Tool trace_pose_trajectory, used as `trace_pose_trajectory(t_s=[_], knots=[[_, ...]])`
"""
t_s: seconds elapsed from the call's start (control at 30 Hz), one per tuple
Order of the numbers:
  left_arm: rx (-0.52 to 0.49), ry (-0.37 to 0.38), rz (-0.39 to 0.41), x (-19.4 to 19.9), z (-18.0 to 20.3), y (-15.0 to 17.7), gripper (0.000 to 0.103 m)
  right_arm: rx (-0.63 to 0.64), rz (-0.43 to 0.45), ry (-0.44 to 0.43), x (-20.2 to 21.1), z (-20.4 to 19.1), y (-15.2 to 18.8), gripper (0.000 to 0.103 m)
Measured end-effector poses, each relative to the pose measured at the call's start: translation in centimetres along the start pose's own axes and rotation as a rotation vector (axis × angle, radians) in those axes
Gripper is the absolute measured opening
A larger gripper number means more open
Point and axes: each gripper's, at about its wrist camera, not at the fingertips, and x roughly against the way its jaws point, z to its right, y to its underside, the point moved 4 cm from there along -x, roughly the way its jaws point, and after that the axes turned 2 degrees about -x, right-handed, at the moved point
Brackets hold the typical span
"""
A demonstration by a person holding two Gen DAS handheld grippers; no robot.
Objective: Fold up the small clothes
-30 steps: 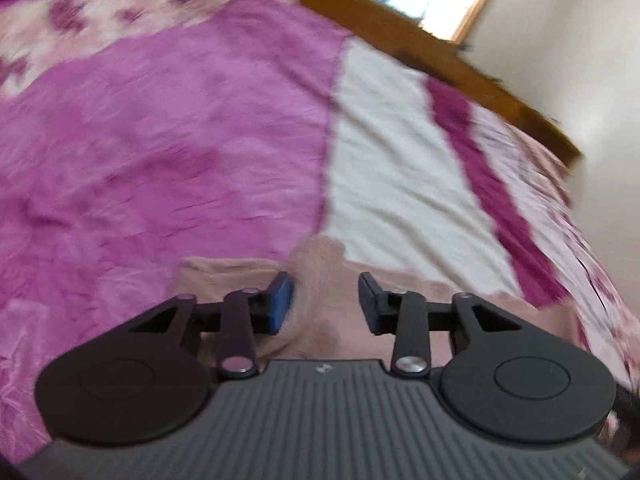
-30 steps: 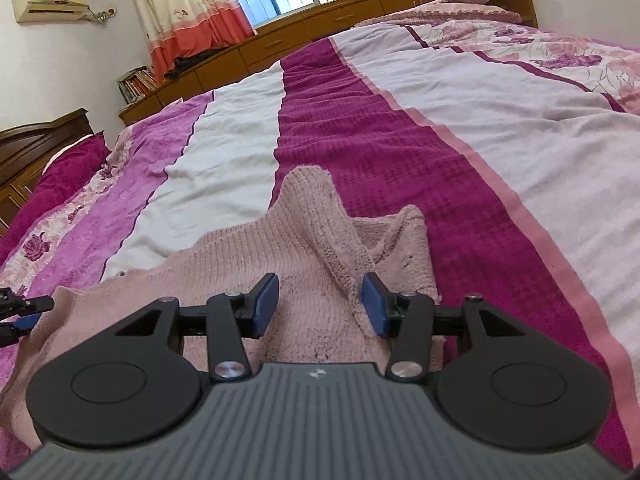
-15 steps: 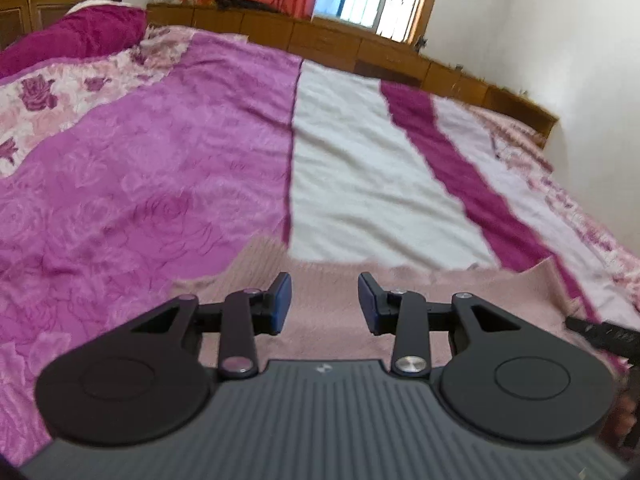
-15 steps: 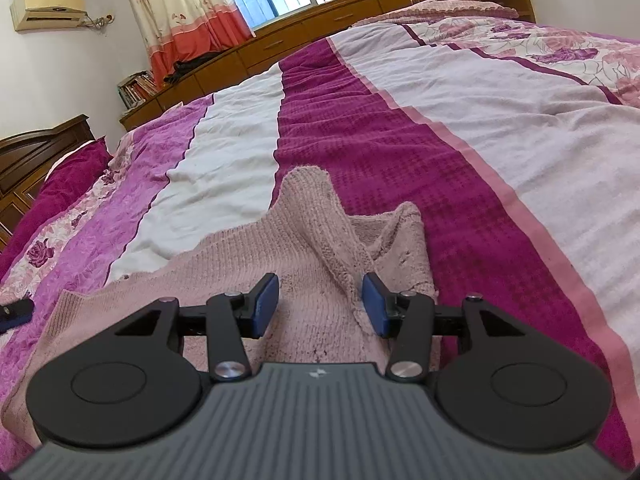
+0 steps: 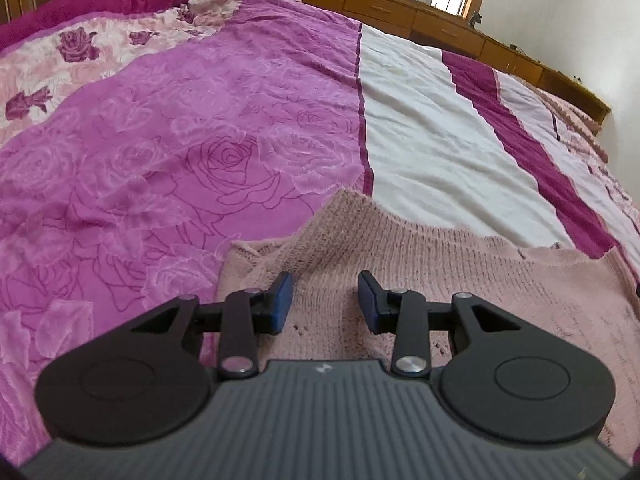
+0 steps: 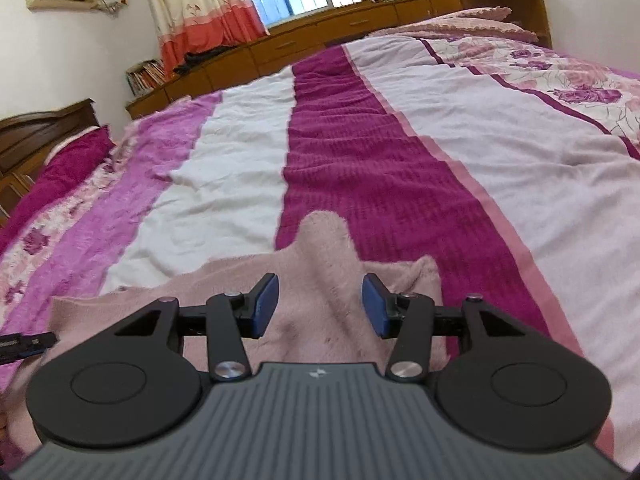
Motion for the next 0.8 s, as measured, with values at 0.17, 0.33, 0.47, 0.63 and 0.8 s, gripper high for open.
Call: trace_pose_trajectory(t_s=[0.17, 0.33, 0.47, 0.63, 0.8], knots=[[0.017, 0.011, -0.006, -0.1, -0.2, 0.0, 0.038, 0.000, -0.022, 0.117, -2.5, 2.4, -0.5, 0.054], [0.051, 0.016, -0.022, 0.5, -0.3, -0.4, 0.039, -0.012, -0.016, 0.102, -1.6, 2.7, -0.9, 0.054], [0.038, -0.010, -0.024, 1.8, 0.2, -0.5, 0.039, -0.063, -0.004, 0.050, 0.7, 2.8, -1.0, 0.055], [0.020, -0.038, 0.002, 4.1, 0.4, -0.4, 0.040, -0.129, -0.011, 0.012, 4.1, 3.5, -0.4, 0.055], [0.027, -0.070, 0.024, 4.6, -0.2, -1.6, 0.042, -0.175, -0.039, -0.009, 6.6, 4.1, 1.6, 0.055]])
